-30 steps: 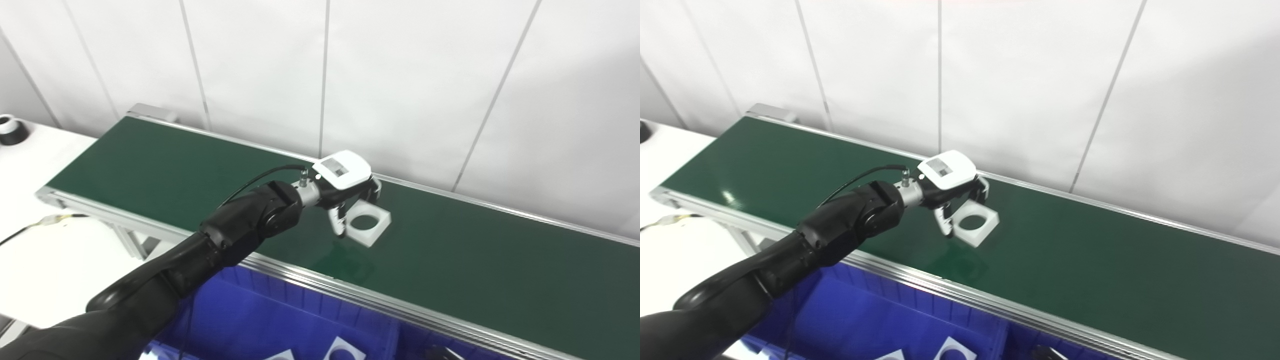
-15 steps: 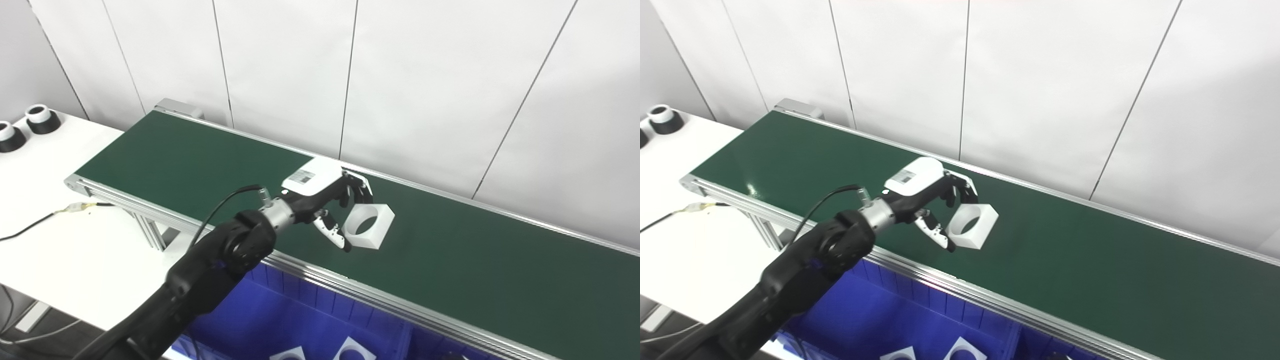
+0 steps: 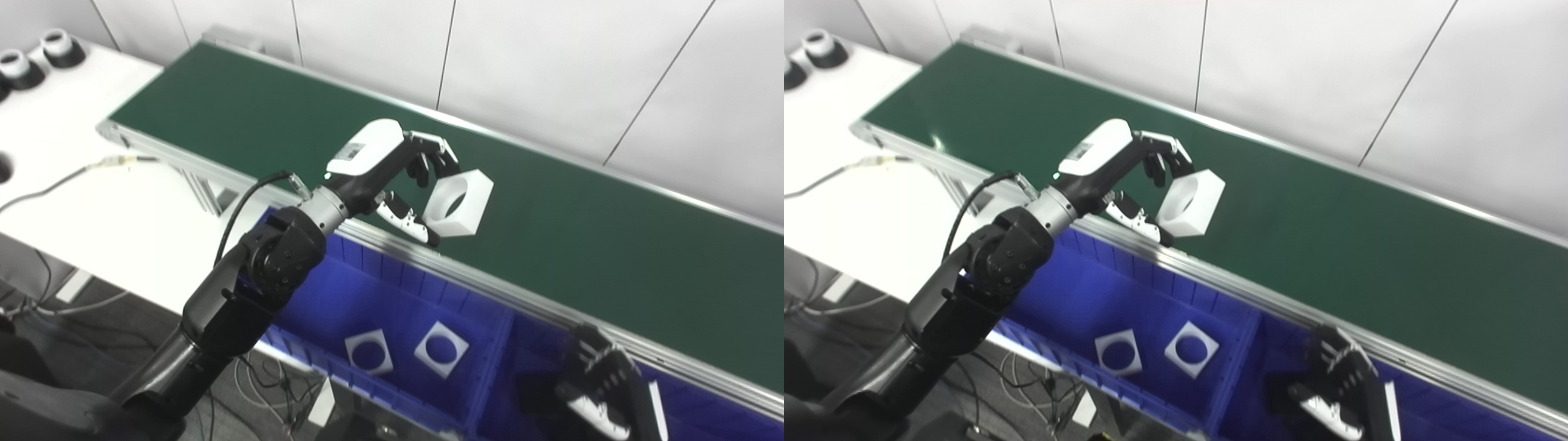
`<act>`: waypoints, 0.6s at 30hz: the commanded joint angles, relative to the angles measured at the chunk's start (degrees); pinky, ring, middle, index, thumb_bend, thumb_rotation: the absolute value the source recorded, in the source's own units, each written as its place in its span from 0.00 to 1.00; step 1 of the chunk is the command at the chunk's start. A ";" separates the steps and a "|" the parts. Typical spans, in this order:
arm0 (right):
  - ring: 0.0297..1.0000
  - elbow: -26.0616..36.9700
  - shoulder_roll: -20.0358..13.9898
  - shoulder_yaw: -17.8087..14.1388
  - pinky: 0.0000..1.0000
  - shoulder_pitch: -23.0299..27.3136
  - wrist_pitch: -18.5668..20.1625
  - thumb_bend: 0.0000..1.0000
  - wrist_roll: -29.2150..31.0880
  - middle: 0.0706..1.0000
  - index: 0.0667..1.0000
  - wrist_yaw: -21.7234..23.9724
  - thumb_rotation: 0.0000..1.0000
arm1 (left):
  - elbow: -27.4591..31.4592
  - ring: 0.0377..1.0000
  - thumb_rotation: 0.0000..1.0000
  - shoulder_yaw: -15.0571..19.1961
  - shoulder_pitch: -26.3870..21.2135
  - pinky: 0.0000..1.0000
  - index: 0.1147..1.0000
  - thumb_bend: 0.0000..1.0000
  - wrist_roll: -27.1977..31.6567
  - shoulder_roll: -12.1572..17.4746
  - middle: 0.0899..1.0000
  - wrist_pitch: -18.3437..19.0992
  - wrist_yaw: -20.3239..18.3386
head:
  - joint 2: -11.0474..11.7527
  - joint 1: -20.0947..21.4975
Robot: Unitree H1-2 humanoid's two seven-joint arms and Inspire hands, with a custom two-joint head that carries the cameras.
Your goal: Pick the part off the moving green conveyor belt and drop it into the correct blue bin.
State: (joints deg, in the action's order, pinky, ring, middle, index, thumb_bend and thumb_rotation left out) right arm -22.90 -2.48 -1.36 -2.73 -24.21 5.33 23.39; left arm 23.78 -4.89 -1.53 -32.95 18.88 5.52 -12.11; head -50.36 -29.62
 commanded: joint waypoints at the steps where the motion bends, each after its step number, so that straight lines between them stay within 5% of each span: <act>1: 0.72 2.19 -0.21 0.38 0.67 0.61 -2.69 0.88 1.13 0.74 0.72 -0.22 0.27 | 2.98 0.42 0.00 1.06 0.20 0.47 0.47 0.50 0.48 -0.06 0.45 0.88 0.40 | -0.23 -0.02; 11: 0.71 3.18 -1.01 1.64 0.67 0.61 -2.49 0.89 2.63 0.73 0.72 -0.97 0.28 | 3.78 0.42 0.00 0.47 2.08 0.47 0.47 0.50 -0.27 -0.27 0.45 1.27 -0.42 | -1.16 -0.28; 18: 0.70 3.42 -1.17 2.21 0.66 0.27 -2.48 0.90 2.80 0.72 0.72 -1.83 0.28 | 1.98 0.49 0.00 -2.72 3.95 0.42 0.46 0.52 -7.37 1.94 0.43 1.06 -2.16 | -0.81 -1.08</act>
State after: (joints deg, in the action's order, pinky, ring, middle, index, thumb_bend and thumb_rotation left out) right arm -21.45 -3.72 0.83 -3.02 -24.21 7.23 21.73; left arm 25.50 -7.49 2.72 -38.60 19.34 8.15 -14.17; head -51.15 -30.67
